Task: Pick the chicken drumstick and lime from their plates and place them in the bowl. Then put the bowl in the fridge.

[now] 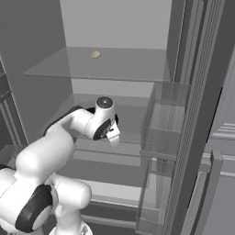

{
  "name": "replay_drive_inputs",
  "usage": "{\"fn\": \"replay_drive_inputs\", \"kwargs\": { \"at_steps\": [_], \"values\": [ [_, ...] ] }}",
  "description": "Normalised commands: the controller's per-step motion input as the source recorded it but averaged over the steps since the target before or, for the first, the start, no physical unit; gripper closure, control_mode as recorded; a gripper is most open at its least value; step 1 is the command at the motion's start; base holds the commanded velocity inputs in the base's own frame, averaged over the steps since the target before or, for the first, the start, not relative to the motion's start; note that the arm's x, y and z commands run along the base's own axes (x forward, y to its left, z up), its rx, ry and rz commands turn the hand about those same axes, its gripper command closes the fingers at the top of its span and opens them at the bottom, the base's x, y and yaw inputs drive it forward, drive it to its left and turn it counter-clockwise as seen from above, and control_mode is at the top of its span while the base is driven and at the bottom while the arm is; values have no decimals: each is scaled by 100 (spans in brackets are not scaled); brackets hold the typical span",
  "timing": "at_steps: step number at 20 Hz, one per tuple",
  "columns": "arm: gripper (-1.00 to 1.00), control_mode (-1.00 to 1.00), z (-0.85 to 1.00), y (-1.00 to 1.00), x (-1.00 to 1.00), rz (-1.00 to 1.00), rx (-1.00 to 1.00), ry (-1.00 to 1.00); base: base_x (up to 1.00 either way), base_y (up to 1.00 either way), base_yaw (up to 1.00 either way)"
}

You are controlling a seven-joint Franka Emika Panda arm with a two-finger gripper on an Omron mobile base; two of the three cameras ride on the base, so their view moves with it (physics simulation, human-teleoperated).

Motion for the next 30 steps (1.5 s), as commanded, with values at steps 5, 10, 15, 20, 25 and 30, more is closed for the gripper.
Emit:
{"fn": "replay_drive_inputs", "kwargs": {
  "at_steps": [5, 10, 15, 20, 25, 30],
  "values": [
    [100, -100, -29, 3, 33, -9, 0, -1, 0, 0, 0],
    [100, -100, -55, 9, 48, -13, 0, 0, 0, 0, 0],
    [100, -100, -27, 0, 54, -8, 0, 0, 0, 0, 0],
    [100, -100, -23, 2, 33, -5, 0, -1, 0, 0, 0],
    [-100, -100, -13, 15, 0, -1, 0, -10, 0, 0, 0],
    [-100, -100, 13, 4, -32, 0, 0, -21, 0, 0, 0]
  ]
}}
